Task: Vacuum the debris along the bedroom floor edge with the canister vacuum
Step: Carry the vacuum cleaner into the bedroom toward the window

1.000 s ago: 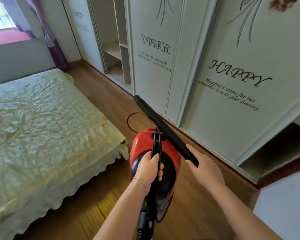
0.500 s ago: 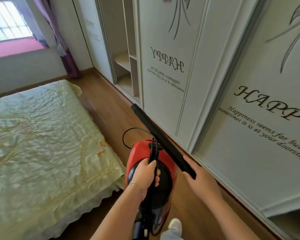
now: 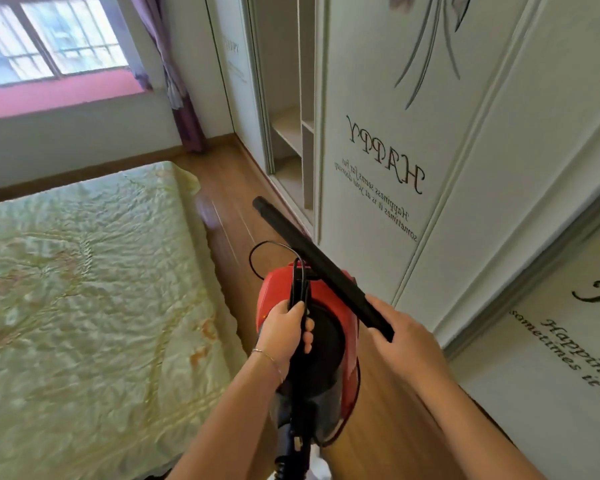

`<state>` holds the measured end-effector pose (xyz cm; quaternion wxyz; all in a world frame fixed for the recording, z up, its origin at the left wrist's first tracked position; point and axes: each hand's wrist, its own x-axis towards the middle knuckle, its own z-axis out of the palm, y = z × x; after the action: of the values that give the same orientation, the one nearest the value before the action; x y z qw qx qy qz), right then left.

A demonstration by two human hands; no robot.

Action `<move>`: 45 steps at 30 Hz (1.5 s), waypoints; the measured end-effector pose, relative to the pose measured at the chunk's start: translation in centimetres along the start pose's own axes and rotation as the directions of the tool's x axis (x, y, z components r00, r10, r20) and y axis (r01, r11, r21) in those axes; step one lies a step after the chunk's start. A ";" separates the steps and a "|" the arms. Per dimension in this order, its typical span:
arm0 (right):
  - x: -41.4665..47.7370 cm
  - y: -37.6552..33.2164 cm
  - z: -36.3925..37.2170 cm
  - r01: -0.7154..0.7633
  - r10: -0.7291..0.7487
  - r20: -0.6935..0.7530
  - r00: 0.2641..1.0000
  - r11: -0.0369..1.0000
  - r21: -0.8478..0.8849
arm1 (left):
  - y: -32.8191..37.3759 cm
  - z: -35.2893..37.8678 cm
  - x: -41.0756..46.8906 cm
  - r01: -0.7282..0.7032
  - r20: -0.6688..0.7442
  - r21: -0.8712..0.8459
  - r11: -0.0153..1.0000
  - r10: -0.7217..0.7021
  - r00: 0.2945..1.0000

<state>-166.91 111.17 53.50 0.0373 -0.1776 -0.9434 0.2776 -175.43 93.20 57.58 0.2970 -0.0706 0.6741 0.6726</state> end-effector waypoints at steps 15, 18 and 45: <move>32.7 -7.6 2.0 0.103 -0.105 0.058 0.993 0.994 0.038 | 15.6 -4.1 24.0 0.002 -0.077 -0.128 0.992 -0.012 0.997; 37.3 -9.0 2.1 0.121 -0.124 0.085 0.989 0.992 0.037 | 18.6 -5.6 27.6 0.012 -0.105 -0.188 0.982 -0.032 0.994; 87.7 -21.4 10.1 0.292 -0.310 0.265 0.913 0.951 0.105 | 41.0 -17.7 66.8 -0.158 -0.488 -0.185 0.970 0.049 0.872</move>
<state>-257.29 120.49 54.04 -0.0479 0.0119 -0.9461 0.3202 -255.51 100.24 58.51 0.0746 -0.2309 0.6510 0.7193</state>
